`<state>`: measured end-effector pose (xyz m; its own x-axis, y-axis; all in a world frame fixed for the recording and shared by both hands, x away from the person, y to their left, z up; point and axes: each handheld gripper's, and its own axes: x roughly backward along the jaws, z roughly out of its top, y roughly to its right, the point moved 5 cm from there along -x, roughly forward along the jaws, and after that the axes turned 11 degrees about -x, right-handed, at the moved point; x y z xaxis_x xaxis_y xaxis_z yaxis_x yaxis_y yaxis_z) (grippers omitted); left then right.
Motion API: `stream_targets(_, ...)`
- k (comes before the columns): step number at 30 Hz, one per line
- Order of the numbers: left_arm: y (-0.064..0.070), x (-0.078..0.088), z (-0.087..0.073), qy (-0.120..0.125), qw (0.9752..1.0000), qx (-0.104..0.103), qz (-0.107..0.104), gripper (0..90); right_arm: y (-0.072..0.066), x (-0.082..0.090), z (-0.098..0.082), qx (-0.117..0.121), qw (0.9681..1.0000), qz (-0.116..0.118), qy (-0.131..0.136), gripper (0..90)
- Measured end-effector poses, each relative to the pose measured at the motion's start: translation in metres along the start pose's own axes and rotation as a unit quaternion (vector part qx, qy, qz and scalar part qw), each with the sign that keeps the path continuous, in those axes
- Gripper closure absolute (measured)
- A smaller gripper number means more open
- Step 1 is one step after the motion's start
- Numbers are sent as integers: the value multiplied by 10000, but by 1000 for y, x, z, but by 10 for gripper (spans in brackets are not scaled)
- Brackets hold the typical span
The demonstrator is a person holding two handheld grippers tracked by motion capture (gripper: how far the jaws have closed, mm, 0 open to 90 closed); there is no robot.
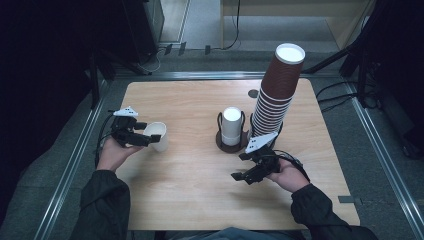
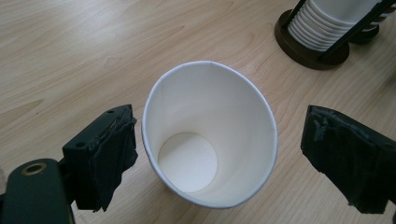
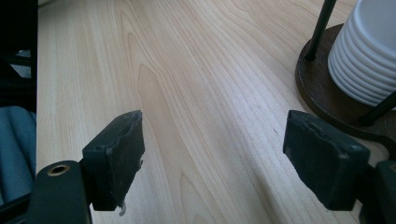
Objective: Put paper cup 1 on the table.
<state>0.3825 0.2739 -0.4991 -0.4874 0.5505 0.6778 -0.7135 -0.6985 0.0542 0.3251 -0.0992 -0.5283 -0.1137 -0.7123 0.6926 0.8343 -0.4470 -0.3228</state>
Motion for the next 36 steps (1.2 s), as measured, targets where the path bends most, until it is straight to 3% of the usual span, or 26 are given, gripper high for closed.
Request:
stream_targets(8,0,13,5,-31,10000,36,71,115,0,2,1,-17,10000,37,42,217)
stream_targets(12,1,21,10,61,9999,85,77,118,0,5,2,-71,9998,186,67,241)
stream_targets(16,6,28,17,79,9999,59,31,126,1,6,1,14,9999,124,83,241)
stream_targets(21,16,27,25,69,10000,-2,-17,134,1,11,2,104,9995,65,279,233)
stream_targets(25,27,23,30,-33,9998,-133,-156,133,-1,16,0,336,9994,-52,106,196)
stream_targets(27,32,21,31,-19,9996,-188,-209,133,-3,17,0,277,9996,-75,82,191)
stream_targets(31,42,18,33,-30,9991,-335,-271,151,-5,23,1,235,9996,146,92,181)
stream_targets(36,55,14,36,-34,9982,-452,-403,152,-2,32,3,136,9998,115,81,181)
